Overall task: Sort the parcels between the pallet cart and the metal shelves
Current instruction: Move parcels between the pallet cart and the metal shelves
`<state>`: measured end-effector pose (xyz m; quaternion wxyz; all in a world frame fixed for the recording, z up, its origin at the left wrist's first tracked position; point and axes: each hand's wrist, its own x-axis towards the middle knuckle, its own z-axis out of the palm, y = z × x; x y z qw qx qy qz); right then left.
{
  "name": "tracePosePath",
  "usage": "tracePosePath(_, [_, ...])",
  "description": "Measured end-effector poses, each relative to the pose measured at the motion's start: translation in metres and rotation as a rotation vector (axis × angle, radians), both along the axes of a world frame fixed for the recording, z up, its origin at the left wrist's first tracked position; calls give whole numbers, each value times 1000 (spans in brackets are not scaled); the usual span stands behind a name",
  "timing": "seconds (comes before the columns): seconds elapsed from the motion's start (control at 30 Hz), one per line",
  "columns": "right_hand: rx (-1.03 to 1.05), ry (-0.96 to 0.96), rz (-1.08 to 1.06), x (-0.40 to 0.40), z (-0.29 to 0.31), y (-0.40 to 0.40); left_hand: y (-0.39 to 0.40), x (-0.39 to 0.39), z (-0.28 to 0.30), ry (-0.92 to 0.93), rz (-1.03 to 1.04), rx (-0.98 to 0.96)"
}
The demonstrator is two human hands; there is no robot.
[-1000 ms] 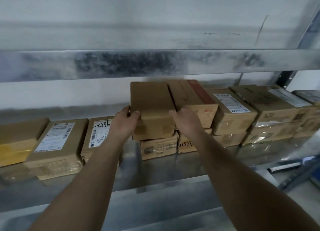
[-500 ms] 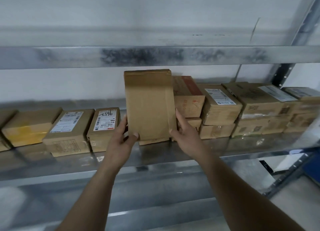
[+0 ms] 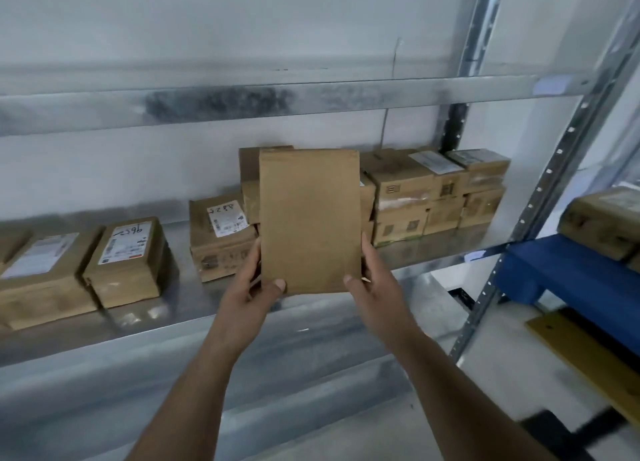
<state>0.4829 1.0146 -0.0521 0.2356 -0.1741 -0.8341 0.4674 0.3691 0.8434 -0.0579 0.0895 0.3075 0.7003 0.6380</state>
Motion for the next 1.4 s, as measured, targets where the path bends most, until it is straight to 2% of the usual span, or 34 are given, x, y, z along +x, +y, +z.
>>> tracePosePath(0.23, [-18,-24,-172,81,-8,52,80,48,-14,-39,-164,-64])
tracePosePath(0.47, [-71,41,-291,161,-15,99,159,98,-26,-52,-347,-118])
tracePosePath(0.67, [-102,6,-478,201,-25,139,228,119,-28,-16,-488,-204])
tracePosePath(1.0, [-113,-76,-757,215,-34,224,365,120,-26,87,-731,-341])
tracePosePath(1.2, [-161,-136,-888,193,-38,283,454,97,-30,63,-843,-355])
tracePosePath(1.4, [-176,-188,-943,164,-39,327,521,69,-36,214,-919,-413])
